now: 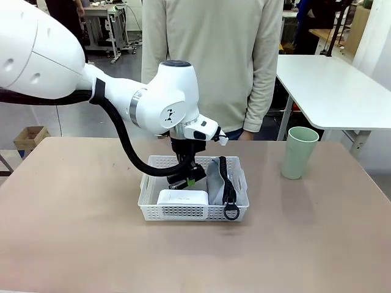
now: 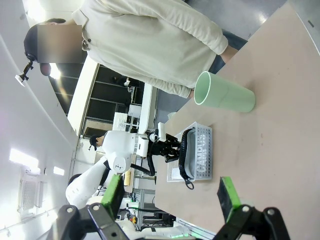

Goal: Efficiently arrange items inside the basket to fit them all.
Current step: Pick up the Stapler and place it inside the Organizing basket.

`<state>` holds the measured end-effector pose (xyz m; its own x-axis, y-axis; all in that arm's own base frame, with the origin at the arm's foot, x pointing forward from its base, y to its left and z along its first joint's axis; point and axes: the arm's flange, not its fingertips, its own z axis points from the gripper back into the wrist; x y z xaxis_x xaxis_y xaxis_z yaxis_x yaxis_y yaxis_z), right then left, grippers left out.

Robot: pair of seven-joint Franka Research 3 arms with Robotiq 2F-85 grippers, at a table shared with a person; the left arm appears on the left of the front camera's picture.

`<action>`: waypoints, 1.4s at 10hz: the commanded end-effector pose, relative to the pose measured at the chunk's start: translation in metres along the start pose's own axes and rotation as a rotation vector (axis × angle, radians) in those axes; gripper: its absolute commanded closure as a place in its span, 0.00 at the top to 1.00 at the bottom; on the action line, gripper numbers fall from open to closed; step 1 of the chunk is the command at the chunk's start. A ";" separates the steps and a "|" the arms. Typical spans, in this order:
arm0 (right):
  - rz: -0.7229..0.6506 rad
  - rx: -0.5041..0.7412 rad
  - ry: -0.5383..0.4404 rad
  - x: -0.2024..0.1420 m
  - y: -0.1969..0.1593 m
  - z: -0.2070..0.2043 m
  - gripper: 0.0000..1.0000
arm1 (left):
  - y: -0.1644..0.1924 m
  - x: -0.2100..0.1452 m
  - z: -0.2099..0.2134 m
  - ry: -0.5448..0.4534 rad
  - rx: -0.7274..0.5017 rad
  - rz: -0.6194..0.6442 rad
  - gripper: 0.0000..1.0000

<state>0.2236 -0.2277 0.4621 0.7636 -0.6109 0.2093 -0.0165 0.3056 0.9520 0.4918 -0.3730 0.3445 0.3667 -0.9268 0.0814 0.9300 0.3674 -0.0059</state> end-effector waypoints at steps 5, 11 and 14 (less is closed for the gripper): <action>0.027 0.023 -0.012 0.001 0.000 -0.001 1.00 | 0.002 0.001 0.005 0.024 0.003 -0.008 1.00; 0.027 0.023 -0.012 0.001 0.000 -0.001 1.00 | 0.010 -0.023 0.040 -0.029 0.066 0.038 1.00; 0.027 0.023 -0.012 0.001 0.000 -0.001 1.00 | 0.017 -0.112 0.131 -0.169 -0.003 0.184 1.00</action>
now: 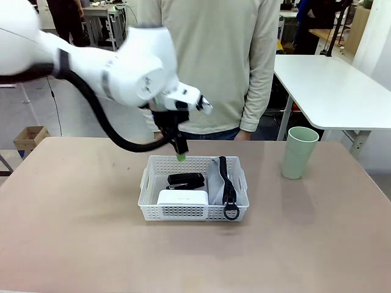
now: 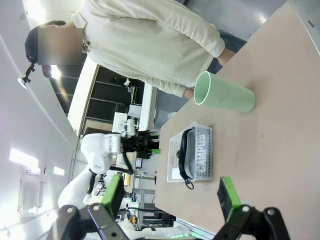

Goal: Efficiently arrange items inside the basket to fit them all.
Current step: Pick up the Stapler and place it inside the Organizing basket.

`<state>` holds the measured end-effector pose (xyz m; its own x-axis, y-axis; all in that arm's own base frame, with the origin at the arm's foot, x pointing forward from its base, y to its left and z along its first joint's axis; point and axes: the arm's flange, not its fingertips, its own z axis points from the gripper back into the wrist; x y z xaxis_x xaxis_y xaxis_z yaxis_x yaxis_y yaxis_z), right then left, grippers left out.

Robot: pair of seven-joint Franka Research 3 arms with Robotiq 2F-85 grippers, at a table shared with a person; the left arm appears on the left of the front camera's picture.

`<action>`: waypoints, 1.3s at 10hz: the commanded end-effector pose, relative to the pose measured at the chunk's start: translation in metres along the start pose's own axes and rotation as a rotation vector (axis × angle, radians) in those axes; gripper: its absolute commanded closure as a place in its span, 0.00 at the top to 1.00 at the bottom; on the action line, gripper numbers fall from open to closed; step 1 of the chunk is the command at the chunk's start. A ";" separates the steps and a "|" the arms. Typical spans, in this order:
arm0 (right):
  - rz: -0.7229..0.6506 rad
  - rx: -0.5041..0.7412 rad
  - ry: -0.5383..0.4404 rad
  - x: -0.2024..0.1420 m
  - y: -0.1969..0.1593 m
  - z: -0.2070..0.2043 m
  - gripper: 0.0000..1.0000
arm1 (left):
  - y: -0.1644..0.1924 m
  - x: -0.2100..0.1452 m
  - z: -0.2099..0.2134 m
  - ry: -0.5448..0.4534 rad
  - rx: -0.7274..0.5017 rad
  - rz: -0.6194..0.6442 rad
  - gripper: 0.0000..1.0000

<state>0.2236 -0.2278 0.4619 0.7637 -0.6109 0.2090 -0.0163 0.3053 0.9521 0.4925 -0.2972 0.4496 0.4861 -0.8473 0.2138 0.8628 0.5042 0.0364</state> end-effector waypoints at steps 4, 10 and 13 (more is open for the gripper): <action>0.027 0.023 -0.012 0.001 0.000 -0.001 1.00 | 0.059 -0.226 0.095 -0.307 -0.290 0.321 1.00; 0.027 0.023 -0.012 0.001 0.000 -0.001 1.00 | 0.092 -0.425 0.102 -0.646 -0.577 0.626 1.00; 0.027 0.023 -0.012 0.001 0.000 -0.001 1.00 | 0.092 -0.425 0.102 -0.646 -0.577 0.626 1.00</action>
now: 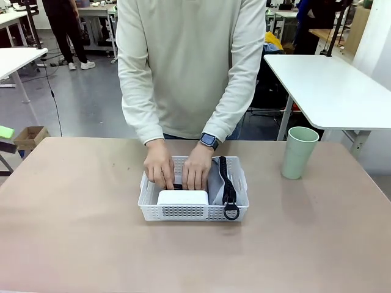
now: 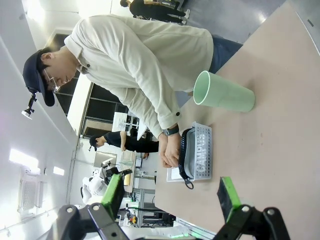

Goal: Efficiently arrange items inside the basket to fit them all.
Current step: Pick up the Stapler and place it inside the Organizing basket, then pick up the Reusable plastic cup and place it inside the Organizing basket.

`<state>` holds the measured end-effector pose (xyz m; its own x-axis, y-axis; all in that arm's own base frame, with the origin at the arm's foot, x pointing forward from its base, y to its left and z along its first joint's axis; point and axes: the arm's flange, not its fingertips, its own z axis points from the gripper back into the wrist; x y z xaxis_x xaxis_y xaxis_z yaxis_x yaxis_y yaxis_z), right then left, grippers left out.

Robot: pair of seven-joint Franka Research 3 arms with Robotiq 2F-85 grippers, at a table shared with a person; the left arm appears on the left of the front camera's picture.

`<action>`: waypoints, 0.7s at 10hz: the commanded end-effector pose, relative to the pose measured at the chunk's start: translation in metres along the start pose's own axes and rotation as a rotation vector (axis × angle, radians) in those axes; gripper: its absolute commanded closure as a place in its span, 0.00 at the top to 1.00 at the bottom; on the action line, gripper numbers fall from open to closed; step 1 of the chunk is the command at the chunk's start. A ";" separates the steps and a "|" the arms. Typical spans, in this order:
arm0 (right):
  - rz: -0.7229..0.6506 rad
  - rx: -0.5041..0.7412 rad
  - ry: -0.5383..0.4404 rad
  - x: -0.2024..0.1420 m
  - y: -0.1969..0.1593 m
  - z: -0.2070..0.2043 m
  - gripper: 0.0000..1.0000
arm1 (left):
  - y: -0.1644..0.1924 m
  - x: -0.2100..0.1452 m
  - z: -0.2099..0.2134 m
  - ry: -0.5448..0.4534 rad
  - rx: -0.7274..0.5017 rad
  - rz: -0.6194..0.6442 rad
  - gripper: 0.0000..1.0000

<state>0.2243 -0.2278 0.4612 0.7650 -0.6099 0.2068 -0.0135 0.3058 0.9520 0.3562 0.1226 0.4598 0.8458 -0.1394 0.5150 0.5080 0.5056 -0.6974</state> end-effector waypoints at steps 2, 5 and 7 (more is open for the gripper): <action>0.029 0.025 -0.014 0.001 0.000 -0.001 1.00 | -0.002 -0.004 0.005 -0.008 0.017 0.003 1.00; 0.029 0.025 -0.014 0.001 0.000 -0.001 1.00 | -0.002 -0.004 0.005 -0.008 0.017 0.003 1.00; 0.029 0.025 -0.014 0.001 0.000 -0.001 1.00 | -0.002 -0.004 0.005 -0.008 0.017 0.003 1.00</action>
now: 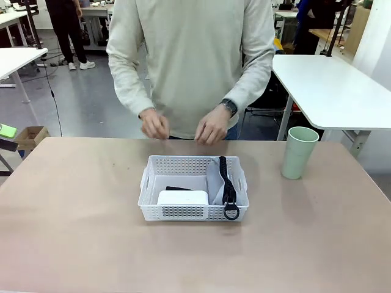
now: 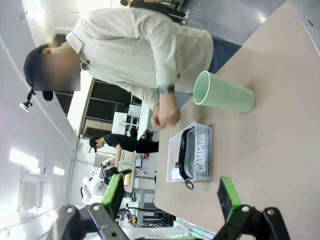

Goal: Efficiently arrange items inside the basket to fit them all.
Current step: Pick up the Reusable plastic cup and place it inside the Organizing basket.

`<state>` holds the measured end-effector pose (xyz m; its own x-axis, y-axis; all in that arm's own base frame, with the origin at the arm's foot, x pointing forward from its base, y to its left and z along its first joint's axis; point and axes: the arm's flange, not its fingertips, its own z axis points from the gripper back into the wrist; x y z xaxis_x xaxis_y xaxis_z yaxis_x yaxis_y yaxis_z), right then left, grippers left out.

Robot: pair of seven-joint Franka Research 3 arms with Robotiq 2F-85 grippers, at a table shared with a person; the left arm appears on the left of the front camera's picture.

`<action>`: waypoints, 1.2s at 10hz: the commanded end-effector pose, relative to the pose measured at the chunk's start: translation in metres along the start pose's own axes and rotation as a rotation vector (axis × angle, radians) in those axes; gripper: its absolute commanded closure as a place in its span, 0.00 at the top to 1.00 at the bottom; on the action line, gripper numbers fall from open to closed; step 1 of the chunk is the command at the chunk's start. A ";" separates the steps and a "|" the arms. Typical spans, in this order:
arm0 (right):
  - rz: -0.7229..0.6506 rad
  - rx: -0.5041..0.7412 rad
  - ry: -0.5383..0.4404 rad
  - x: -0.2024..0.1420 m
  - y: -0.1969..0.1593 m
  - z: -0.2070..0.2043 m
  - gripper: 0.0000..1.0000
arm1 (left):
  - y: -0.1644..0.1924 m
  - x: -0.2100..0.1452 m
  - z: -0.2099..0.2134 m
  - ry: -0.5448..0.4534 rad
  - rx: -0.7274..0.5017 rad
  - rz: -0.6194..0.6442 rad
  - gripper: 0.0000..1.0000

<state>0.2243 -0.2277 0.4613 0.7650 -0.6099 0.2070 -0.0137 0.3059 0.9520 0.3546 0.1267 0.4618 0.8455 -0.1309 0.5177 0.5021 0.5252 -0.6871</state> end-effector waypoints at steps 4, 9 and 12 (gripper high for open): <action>0.028 0.025 -0.014 0.001 0.000 -0.001 1.00 | -0.002 -0.003 0.000 0.000 -0.005 0.001 1.00; 0.433 -0.219 0.126 0.014 0.014 -0.082 1.00 | -0.002 -0.003 0.000 0.000 -0.005 0.001 1.00; 1.267 -0.255 -0.008 -0.017 0.011 -0.138 1.00 | -0.002 -0.003 0.000 0.000 -0.005 0.001 1.00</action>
<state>0.3178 -0.1362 0.4724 0.7317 -0.0497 0.6798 -0.4327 0.7368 0.5196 0.3547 0.1263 0.4610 0.8465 -0.1315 0.5159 0.5012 0.5239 -0.6887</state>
